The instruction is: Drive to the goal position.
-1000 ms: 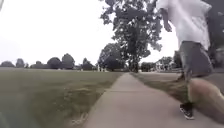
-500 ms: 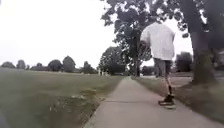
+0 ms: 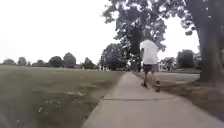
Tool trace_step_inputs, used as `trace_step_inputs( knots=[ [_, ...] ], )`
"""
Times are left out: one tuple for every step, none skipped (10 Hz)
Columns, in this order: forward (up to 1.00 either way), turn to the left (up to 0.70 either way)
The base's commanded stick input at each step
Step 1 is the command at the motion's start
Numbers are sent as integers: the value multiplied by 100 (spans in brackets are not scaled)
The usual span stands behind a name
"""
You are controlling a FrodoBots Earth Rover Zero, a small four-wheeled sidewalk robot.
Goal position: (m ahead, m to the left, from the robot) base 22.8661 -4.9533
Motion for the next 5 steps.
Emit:
trace_step_inputs(
  knots=[
    [27, 0],
    [100, 0],
    [100, 0],
    [100, 0],
    [100, 0]
  ],
)
